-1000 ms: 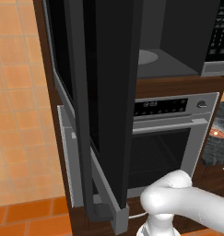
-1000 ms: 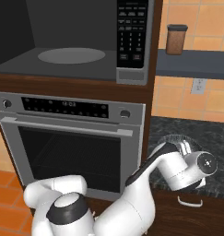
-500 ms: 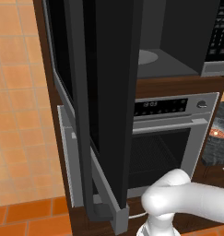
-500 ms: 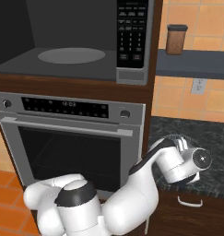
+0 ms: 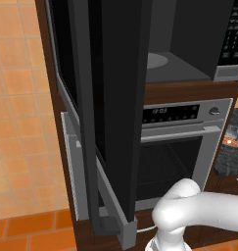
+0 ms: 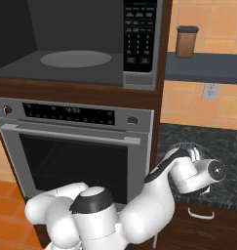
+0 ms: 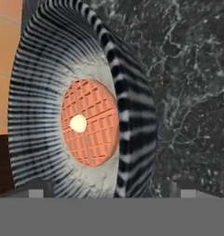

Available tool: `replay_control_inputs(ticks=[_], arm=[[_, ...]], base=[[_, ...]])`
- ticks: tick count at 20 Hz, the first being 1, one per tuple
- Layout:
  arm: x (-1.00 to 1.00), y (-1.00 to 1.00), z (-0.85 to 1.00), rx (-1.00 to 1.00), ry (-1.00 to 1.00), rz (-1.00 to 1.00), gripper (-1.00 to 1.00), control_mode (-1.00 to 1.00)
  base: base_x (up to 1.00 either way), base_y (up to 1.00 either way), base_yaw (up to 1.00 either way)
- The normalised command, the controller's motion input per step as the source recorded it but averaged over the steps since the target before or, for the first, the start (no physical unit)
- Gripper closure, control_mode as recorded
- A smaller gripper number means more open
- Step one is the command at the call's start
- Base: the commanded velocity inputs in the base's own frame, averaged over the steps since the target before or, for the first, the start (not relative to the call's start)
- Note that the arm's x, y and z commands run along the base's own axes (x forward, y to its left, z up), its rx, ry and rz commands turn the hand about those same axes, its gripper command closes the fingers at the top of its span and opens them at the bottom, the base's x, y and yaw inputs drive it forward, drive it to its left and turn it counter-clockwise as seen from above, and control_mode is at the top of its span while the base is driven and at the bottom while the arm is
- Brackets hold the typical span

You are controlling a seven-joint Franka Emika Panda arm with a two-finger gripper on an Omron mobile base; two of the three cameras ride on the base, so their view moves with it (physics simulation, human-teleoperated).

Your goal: Open the microwave, place the bowl with waffle inside the microwave, then close the microwave door and turn it on.

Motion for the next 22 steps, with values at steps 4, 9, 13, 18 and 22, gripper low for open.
replay_control_inputs(ticks=[4, 9, 13, 18, 22], arm=[[0.11, -0.09, -0.23, 0.1, 0.06, 0.0, -1.0, -1.0], [0.05, -0.09, -0.24, 0.09, 0.04, 0.0, 1.0, -1.0], [0.0, -0.03, 0.0, 0.01, 0.0, 0.0, 1.0, -1.0], [-0.18, 0.0, 0.0, 0.0, -0.02, 0.0, 1.0, -1.0], [-0.8, 0.0, 0.15, 0.0, -0.14, -0.02, 1.0, -1.0]], base=[[0.0, 0.0, 0.0], [0.0, 0.0, 0.0], [0.0, 0.0, 0.0], [0.0, 0.0, 0.0], [0.0, 0.0, 0.0]])
